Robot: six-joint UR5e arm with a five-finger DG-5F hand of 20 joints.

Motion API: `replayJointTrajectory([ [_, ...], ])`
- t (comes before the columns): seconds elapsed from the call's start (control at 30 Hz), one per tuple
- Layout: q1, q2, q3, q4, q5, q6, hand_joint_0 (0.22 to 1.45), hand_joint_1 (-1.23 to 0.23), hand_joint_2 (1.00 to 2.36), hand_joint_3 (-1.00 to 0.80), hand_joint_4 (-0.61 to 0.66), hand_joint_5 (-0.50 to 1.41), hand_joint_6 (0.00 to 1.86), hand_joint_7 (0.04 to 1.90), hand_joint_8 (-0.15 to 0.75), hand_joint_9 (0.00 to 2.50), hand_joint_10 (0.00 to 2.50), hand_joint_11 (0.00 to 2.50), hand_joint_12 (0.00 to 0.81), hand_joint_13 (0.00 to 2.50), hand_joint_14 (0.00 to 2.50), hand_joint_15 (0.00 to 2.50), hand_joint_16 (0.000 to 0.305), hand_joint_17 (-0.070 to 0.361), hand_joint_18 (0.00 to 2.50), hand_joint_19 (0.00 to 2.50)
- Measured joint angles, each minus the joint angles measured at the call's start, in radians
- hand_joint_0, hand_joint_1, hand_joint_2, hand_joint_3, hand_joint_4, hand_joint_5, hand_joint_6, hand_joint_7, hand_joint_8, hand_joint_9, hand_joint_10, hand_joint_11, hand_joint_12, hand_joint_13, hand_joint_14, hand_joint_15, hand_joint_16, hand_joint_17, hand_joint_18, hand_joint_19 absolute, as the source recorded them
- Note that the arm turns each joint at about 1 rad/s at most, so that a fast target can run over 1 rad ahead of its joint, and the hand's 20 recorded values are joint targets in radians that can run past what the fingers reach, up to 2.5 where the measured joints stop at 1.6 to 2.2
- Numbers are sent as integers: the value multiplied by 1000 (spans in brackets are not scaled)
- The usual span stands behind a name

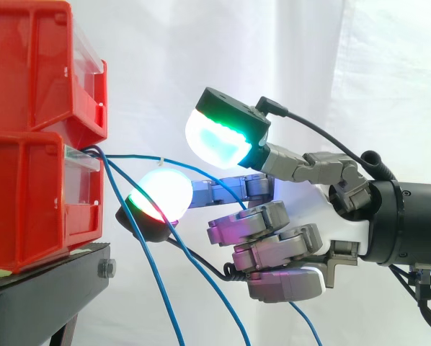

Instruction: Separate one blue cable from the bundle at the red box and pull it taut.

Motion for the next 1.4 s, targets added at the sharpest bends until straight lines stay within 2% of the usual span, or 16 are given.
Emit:
replayJointTrajectory([
  [0.1,-2,0,0,0,-1,1,618,-611,1014,-333,115,-221,898,747,384,796,2500,1940,514,1276,2500,1233,63,142,1581,1046],
  [0.33,-9,-1,0,4,-2,1,603,-596,1019,-229,108,-215,918,753,369,809,2500,1992,510,1265,2500,1297,64,143,1577,1095],
  [0.57,-15,0,0,5,-6,1,607,-588,1018,-207,108,-211,924,745,357,815,2500,1998,505,1258,2500,1293,65,146,1579,1081],
  [0.63,-18,-1,0,5,-6,3,610,-589,1017,-231,118,-212,923,757,371,817,2500,2006,504,1250,2500,1324,64,144,1568,1090],
  [0.7,-21,-1,0,5,-6,5,578,-551,1010,-382,122,-213,922,766,371,802,2500,2010,510,1243,2500,1323,62,140,1553,1111],
  [0.77,-23,-1,0,4,-6,8,559,-447,1002,-477,124,-212,922,750,369,803,2500,1972,496,1237,2500,1314,63,142,1562,1097],
  [0.87,-25,0,0,4,-6,11,590,-409,1003,-457,111,-208,918,759,360,820,2500,1958,489,1227,2500,1279,60,136,1553,1107],
  [1.0,-26,-1,0,4,-6,12,610,-475,1013,-353,84,-191,909,780,328,890,2500,1999,465,1248,2500,1263,59,132,1607,1162],
  [1.17,-26,0,0,5,-6,11,604,-598,1020,-198,79,-191,910,802,321,879,2500,2074,479,1239,2500,1342,59,132,1612,1213],
  [1.4,-26,0,0,5,-6,10,612,-648,1021,-171,64,-196,913,787,303,841,2500,2039,472,1211,2500,1333,58,131,1590,1285],
])
